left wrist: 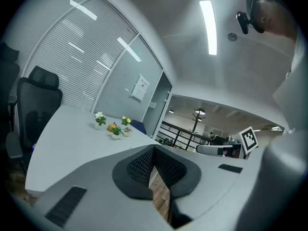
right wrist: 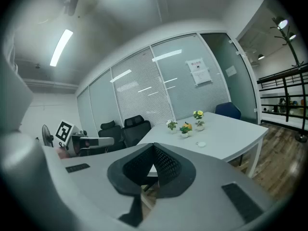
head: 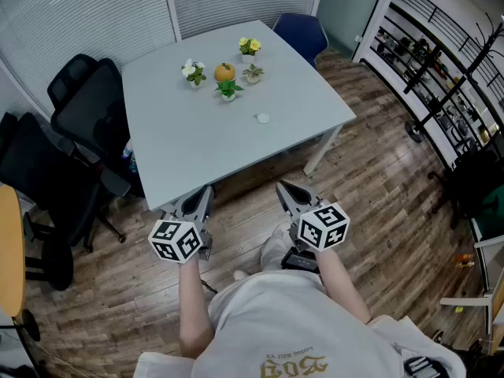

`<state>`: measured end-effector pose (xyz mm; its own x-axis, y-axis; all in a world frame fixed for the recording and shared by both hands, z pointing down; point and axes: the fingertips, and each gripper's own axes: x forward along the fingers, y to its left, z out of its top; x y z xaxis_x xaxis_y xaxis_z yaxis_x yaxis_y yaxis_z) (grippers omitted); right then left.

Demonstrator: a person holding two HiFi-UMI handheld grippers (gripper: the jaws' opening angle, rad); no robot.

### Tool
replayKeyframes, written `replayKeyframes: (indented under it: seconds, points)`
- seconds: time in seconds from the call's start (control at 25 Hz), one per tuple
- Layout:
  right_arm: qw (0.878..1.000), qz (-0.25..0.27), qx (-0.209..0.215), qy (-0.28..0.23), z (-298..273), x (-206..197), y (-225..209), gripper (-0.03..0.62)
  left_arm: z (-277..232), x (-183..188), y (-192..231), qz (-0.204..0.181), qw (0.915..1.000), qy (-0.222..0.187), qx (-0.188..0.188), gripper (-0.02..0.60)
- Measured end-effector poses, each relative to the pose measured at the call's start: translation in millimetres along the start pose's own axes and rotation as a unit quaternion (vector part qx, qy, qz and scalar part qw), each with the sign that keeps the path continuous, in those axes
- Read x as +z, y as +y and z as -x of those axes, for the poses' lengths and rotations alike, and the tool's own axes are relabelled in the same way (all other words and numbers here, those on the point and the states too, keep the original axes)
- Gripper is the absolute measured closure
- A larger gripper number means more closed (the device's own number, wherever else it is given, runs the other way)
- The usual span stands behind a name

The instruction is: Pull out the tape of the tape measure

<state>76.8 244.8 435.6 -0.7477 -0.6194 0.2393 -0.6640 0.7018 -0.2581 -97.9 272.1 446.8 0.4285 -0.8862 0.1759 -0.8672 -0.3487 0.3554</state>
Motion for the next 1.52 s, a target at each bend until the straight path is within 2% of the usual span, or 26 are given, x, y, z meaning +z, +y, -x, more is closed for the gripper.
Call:
replayKeyframes:
  seconds: [0.48, 0.64, 0.68, 0.72, 0.76, 0.8, 0.84, 1.2, 1.32, 1.52]
  points:
    - [1.0, 0.011, -0.013, 0.004, 7.9, -7.1, 12.7, 0.579, 6.3, -13.7, -6.7, -0.011, 0.9996, 0.024, -0.007, 0.578]
    - [0.999, 0.03, -0.043, 0.007, 10.8, -7.9, 9.0, 0.579, 7.6, -17.5, -7.0, -0.007, 0.9994, 0.032, -0.013, 0.577]
    - [0.998, 0.036, -0.05, 0.012, 10.9, -8.8, 6.7, 0.577, 6.5, -19.6, -8.2, -0.003, 0.9991, 0.039, -0.019, 0.508]
    - [0.998, 0.038, -0.05, 0.019, 10.5, -10.6, 5.0, 0.537, 5.1, -22.3, -9.7, -0.001, 0.9985, 0.048, -0.025, 0.383]
    - [0.998, 0.038, -0.048, 0.028, 10.1, -12.9, 3.8, 0.377, 4.3, -25.0, -11.0, -0.003, 0.998, 0.057, -0.029, 0.341]
    - [0.998, 0.036, -0.048, 0.033, 10.6, -14.6, 2.3, 0.321, 4.2, -27.1, -11.7, -0.01, 0.9975, 0.063, -0.03, 0.314]
    - [0.997, 0.038, -0.051, 0.035, 11.8, -15.2, 0.5, 0.321, 4.3, -28.6, -12.0, -0.018, 0.9971, 0.067, -0.03, 0.299]
    - [0.996, 0.036, -0.067, 0.043, 15.2, -21.9, -15.7, 0.309, -13.7, -31.1, -17.1, -0.041, 0.9943, 0.085, -0.049, 0.281]
    - [0.996, 0.033, -0.064, 0.049, 6.5, -22.4, -23.2, 0.309, -24.1, -30.7, -17.2, -0.051, 0.9927, 0.094, -0.056, 0.281]
    - [0.996, 0.033, -0.059, 0.065, -23.9, -26.0, -41.4, 0.309, -49.7, -33.0, -1.6, -0.046, 0.9904, 0.113, -0.066, 0.281]
